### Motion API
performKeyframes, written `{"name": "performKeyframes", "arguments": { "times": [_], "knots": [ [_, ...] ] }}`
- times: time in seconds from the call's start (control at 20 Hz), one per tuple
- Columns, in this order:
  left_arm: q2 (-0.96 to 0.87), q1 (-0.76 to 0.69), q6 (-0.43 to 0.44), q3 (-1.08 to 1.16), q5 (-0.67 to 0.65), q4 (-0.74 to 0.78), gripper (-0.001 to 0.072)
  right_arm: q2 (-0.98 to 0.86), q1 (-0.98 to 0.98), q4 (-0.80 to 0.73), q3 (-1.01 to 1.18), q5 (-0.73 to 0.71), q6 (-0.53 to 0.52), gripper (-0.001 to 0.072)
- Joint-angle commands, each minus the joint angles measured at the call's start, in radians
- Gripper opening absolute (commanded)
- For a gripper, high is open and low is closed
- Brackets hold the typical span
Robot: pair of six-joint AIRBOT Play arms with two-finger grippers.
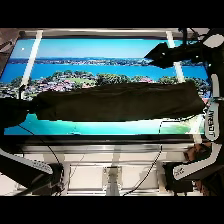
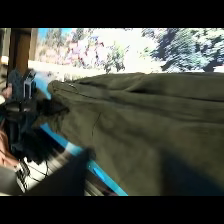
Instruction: Fold the clothes and pants, and hang the long-sleeved shirts on hangers.
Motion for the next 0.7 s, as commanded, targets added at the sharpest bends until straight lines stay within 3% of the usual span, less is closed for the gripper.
{"name": "performKeyframes", "arguments": {
  "times": [0.0, 0.05, 0.25, 0.4, 0.65],
  "knots": [
    [0.007, -0.005, 0.062, 0.001, -0.016, -0.007, 0.0023, -0.001, 0.08, -0.02, 0.0, -0.038, -0.011, 0.015],
    [0.017, -0.005, 0.062, 0.002, -0.014, -0.007, 0.0022, -0.001, 0.107, -0.028, 0.0, -0.066, -0.011, 0.0022],
    [0.107, -0.013, 0.06, 0.002, 0.0, -0.014, 0.0019, -0.048, 0.237, -0.034, 0.0, -0.156, -0.009, 0.0016],
    [0.209, -0.048, -0.04, 0.002, 0.0, -0.015, 0.0019, -0.154, 0.383, -0.034, 0.0, -0.216, 0.009, 0.0017],
    [0.385, -0.19, -0.163, 0.002, 0.0, -0.034, 0.0019, -0.349, 0.579, -0.029, 0.0, -0.408, 0.215, 0.0016]
  ]
}}
